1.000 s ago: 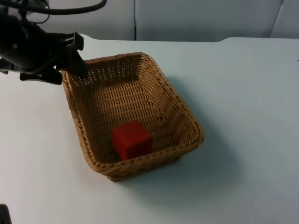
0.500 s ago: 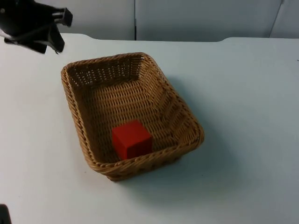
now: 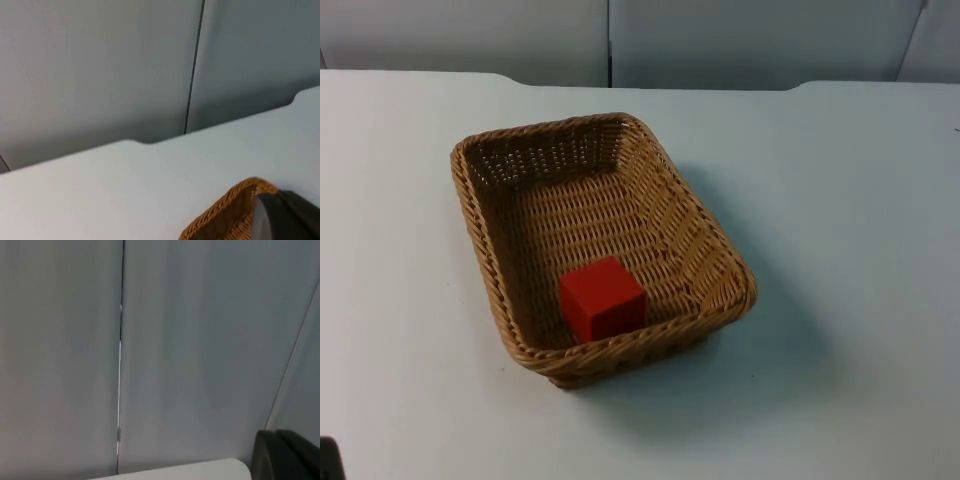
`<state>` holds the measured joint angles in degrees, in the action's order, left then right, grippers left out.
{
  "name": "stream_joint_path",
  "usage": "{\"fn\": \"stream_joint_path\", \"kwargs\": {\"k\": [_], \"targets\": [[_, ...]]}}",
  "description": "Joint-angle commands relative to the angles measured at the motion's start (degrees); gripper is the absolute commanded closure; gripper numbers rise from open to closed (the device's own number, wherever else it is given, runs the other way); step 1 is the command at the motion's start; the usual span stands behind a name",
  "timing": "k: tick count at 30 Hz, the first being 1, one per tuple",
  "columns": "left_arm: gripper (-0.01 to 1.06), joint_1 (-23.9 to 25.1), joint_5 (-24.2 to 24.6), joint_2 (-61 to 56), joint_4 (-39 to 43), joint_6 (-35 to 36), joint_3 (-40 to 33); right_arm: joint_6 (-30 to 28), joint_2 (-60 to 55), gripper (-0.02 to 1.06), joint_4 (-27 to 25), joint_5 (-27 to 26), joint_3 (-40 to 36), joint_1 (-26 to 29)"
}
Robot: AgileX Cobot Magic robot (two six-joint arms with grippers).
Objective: Pick up the basket with the left hand and place the cube into the basket with the right hand.
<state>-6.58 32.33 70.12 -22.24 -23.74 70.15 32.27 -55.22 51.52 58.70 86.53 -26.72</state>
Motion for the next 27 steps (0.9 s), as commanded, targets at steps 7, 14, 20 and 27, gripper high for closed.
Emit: {"fn": "stream_joint_path", "kwargs": {"k": [7, 14, 20, 27], "targets": [[1.05, 0.17, 0.83, -35.07, 2.53, 0.38, -20.52, -7.88, 26.37, 1.05, -8.44, -13.63, -30.37, 0.26], [1.05, 0.17, 18.15, -55.78, 18.78, 15.58, -27.63, -23.53, 42.84, 1.05, -31.35, -14.67, -48.59, 0.26], [1.05, 0.17, 28.74, -62.76, 21.61, 16.72, -27.63, -36.44, 49.48, 1.05, -51.94, -1.92, -50.04, 0.26], [1.05, 0.17, 30.31, -67.79, 20.64, 16.72, -27.63, -36.8, 53.89, 1.05, -53.05, 8.08, -53.69, 0.26]]}}
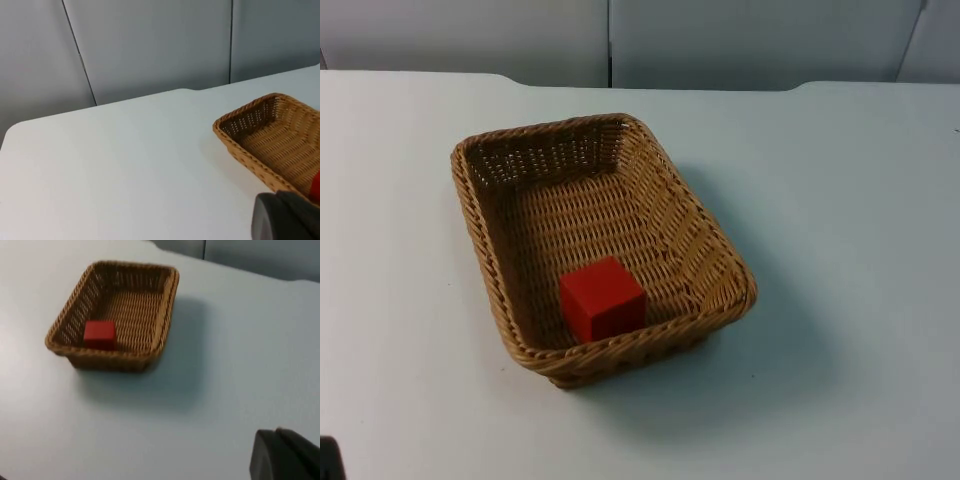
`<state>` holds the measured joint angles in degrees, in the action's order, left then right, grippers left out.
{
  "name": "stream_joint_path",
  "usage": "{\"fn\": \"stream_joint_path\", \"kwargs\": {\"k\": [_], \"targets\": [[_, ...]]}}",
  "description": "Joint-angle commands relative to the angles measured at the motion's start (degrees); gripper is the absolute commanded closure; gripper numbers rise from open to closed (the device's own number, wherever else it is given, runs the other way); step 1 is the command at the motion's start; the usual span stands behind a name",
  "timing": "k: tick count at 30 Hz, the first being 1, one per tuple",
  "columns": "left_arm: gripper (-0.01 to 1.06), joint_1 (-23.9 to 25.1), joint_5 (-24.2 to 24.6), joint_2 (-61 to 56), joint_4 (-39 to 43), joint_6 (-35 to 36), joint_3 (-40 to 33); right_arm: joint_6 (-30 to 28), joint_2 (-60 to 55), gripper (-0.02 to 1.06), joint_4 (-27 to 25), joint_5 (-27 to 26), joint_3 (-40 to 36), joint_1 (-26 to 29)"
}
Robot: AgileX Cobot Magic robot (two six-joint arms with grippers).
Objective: Pick up the basket with the left hand and place the cube into the basket with the right hand.
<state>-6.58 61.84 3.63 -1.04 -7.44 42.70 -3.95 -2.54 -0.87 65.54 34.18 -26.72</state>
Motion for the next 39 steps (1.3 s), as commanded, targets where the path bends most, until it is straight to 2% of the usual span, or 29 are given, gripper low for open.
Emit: {"fn": "stream_joint_path", "kwargs": {"k": [1, 8, 17, 32, 39], "targets": [[1.05, 0.17, 0.8, -1.29, -0.55, 0.42, -0.19, -0.58, 1.21, 1.05, -0.65, 1.24, -1.34, 0.26], [1.05, 0.17, 1.37, -3.63, -0.44, 0.42, -1.67, -0.58, 2.54, 1.05, -0.68, 1.2, -2.91, 0.26], [1.05, 0.17, -0.99, -3.63, -3.75, 0.59, -12.26, -0.58, 2.54, 1.05, -0.6, 1.51, -2.91, 0.26], [1.05, 0.17, 0.06, -3.63, -3.92, 0.59, -13.29, 2.48, 2.54, 1.05, -0.45, 2.62, -2.78, 0.26], [1.05, 0.17, 0.06, -3.63, -3.92, 0.59, -13.29, 2.37, 2.54, 1.05, -0.45, -1.85, -2.78, 0.26]]}}
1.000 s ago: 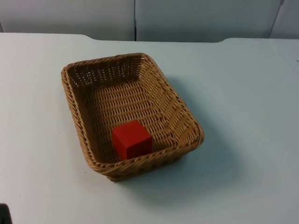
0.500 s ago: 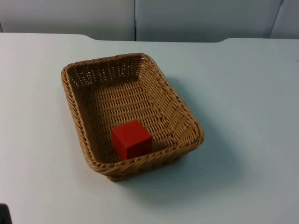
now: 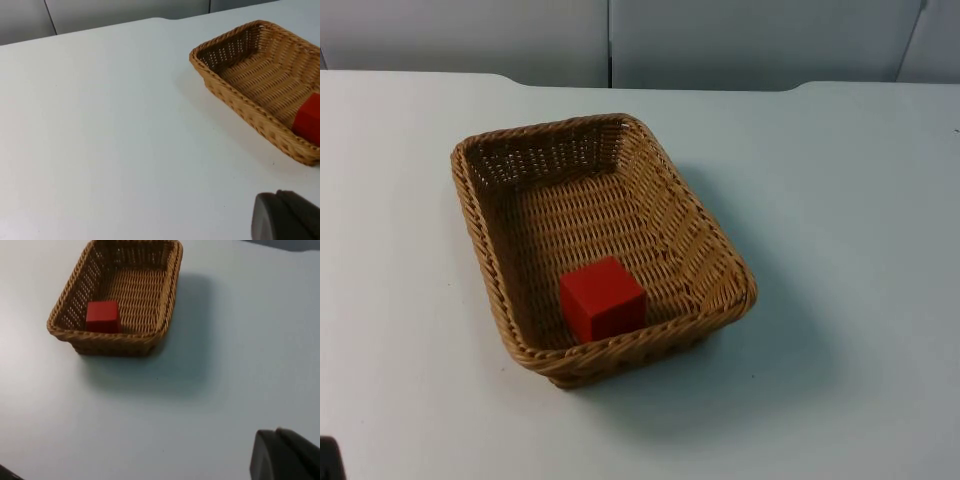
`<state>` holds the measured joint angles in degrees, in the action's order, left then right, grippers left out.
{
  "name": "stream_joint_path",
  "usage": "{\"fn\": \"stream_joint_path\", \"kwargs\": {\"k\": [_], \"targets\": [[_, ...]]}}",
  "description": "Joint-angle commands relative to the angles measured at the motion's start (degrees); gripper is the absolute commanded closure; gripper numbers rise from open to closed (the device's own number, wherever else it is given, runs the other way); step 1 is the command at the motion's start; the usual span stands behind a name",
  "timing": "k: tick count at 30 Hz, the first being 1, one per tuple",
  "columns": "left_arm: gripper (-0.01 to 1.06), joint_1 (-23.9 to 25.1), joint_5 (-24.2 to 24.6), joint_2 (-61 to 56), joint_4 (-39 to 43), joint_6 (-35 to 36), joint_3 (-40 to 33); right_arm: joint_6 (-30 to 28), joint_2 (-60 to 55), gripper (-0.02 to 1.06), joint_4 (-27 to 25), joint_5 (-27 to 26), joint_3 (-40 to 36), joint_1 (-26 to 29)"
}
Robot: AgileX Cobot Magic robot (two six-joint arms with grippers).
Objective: Pick up the basket with the left hand and place the cube into the basket with the right hand.
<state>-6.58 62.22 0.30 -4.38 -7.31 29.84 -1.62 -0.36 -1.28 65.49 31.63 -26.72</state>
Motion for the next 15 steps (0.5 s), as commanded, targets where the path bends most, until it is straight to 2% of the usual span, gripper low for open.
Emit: {"fn": "stream_joint_path", "kwargs": {"k": [1, 4, 15], "targets": [[1.05, 0.17, -0.31, -0.3, -0.58, 0.46, -0.42, -0.17, 0.36, 1.05, -0.04, -2.07, -0.23, 0.26], [1.05, 0.17, -0.31, -0.3, -0.58, 0.46, -0.42, -0.79, 0.36, 1.05, 0.3, -3.11, -2.41, 0.26], [1.05, 0.17, -0.31, -0.3, -0.58, 0.46, -0.42, -0.28, 0.36, 1.05, -0.37, -3.68, -2.47, 0.26]]}}
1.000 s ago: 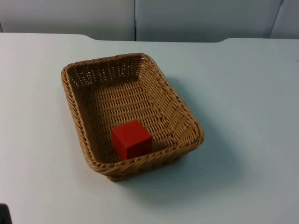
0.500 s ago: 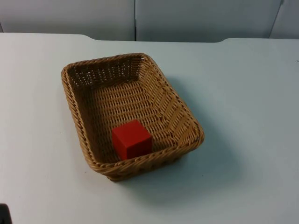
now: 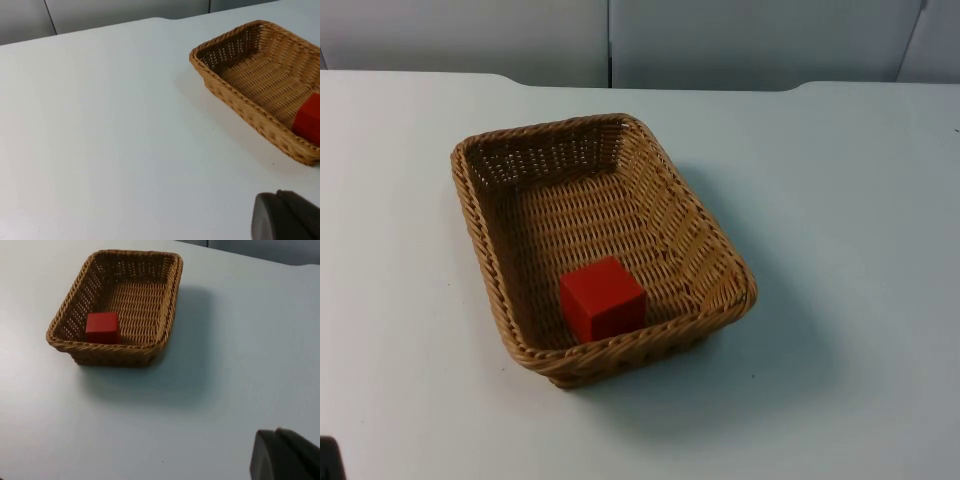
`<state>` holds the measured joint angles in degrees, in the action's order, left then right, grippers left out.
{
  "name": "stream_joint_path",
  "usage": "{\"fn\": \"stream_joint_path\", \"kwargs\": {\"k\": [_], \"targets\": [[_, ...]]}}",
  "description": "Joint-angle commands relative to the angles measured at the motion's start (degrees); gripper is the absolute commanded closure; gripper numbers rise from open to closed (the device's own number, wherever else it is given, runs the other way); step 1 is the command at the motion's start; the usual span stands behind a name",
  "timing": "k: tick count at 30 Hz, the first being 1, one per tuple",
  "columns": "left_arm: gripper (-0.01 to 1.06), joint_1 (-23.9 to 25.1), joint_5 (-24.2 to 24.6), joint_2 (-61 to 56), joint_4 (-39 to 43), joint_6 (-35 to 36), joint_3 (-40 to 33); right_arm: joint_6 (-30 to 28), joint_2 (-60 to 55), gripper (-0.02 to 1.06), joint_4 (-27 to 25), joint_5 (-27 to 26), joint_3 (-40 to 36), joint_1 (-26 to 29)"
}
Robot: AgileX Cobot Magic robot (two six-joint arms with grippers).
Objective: Pick up the basket with the left hand and place the cube into the basket with the right hand.
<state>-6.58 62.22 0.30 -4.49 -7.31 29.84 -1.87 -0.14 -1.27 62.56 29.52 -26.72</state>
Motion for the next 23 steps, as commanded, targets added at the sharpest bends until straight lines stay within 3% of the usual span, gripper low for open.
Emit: {"fn": "stream_joint_path", "kwargs": {"k": [1, 4, 7, 8, 10, 12, 13, 17, 23], "targets": [[1.05, 0.17, -0.31, -0.3, -0.47, 0.46, -0.42, -0.04, 0.14, 1.05, -0.38, -0.74, -0.36, 0.26], [1.05, 0.17, -0.31, -0.3, -0.47, 0.46, -0.42, -0.04, 0.14, 1.05, -0.36, -0.74, -0.36, 0.72], [1.05, 0.17, -0.31, -0.3, -0.47, 0.46, -0.42, 0.38, 0.14, 1.05, -0.45, -0.74, -0.26, 11.41], [1.05, 0.17, -0.31, -0.3, -0.47, 0.46, -0.42, 0.38, 0.14, 1.05, -0.45, -0.74, -0.26, 11.41], [1.05, 0.17, -0.31, -0.3, -0.47, 0.46, -0.42, 0.38, 0.14, 1.05, -0.45, -0.74, -0.26, 23.1], [1.05, 0.17, -0.31, -0.3, -0.47, 0.46, -0.42, 0.38, 0.14, 1.05, -0.45, -0.74, -0.26, 30.73], [1.05, 0.17, -0.31, -0.3, -0.47, 0.46, -0.42, 0.38, 0.14, 1.05, -0.45, -0.74, -0.26, 30.73], [1.05, 0.17, -0.31, -0.3, -0.47, 0.46, -0.42, 0.38, 0.14, 1.05, -0.45, -0.74, -0.26, 42.32], [1.05, 0.17, -0.31, -0.3, -0.47, 0.46, -0.42, 0.38, 0.14, 1.05, -0.45, -0.74, -0.26, 48.79]]}}
